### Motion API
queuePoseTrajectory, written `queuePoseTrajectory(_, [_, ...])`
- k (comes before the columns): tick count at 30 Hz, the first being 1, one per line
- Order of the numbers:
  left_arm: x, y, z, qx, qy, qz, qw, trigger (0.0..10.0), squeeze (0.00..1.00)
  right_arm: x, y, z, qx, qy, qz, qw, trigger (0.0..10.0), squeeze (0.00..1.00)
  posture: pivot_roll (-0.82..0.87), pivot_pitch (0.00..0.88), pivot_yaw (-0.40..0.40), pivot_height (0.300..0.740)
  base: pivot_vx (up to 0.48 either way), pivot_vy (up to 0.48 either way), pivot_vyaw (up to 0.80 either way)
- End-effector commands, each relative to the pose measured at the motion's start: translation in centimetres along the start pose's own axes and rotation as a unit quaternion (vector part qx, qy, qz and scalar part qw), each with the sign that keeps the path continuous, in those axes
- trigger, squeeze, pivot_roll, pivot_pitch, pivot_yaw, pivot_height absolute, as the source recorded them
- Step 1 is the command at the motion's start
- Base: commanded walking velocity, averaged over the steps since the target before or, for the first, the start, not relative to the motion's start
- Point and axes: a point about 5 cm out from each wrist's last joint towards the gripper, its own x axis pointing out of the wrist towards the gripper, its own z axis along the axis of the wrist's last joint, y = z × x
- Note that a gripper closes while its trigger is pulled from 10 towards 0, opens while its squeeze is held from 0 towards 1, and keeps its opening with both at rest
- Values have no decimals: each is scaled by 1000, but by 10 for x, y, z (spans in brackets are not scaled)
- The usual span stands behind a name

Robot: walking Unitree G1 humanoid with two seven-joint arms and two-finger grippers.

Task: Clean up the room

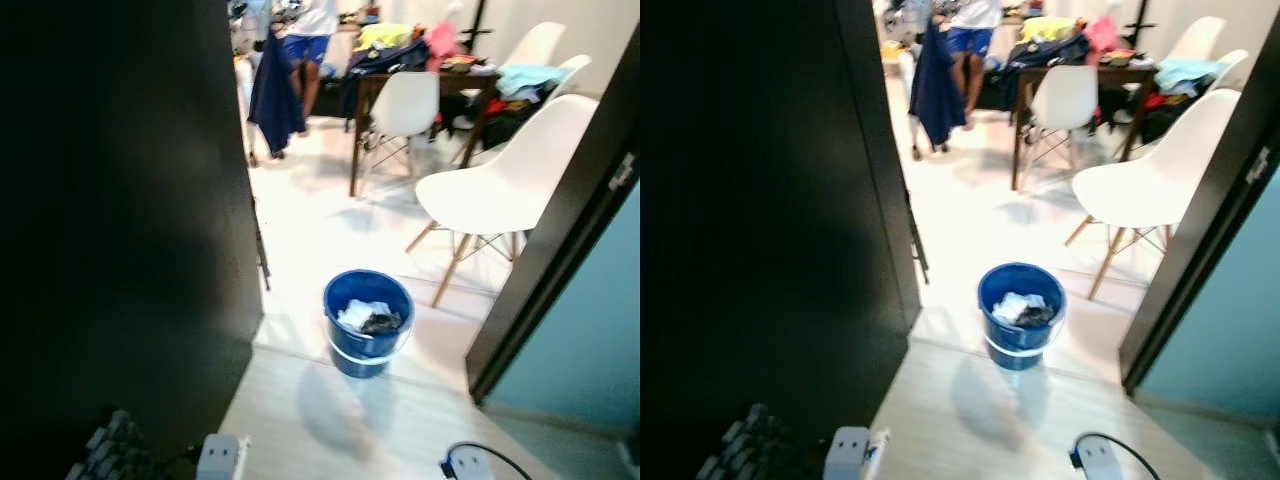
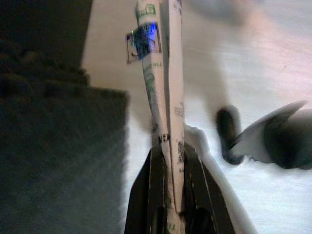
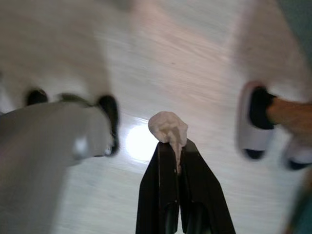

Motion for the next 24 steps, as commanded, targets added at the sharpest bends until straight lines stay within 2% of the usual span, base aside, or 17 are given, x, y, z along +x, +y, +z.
queuePoseTrajectory(1, [1, -3, 4, -1, -6, -7, 1000, 10000, 0, -1, -5, -3, -1, 7, -7, 1000, 10000, 0, -142, 21, 33, 740, 337, 0, -800])
queuePoseTrajectory(19, [1, -6, 5, -5, -12, -27, 1000, 10000, 0, -1, -6, -4, 6, 9, -11, 1000, 10000, 0, -142, 24, 33, 740, 336, 0, -799])
queuePoseTrajectory(24, [1, -6, 6, -7, -15, -28, 999, 10000, 0, 0, -9, 8, 7, -12, -16, 1000, 10000, 0, -142, 25, 34, 740, 337, 0, -800])
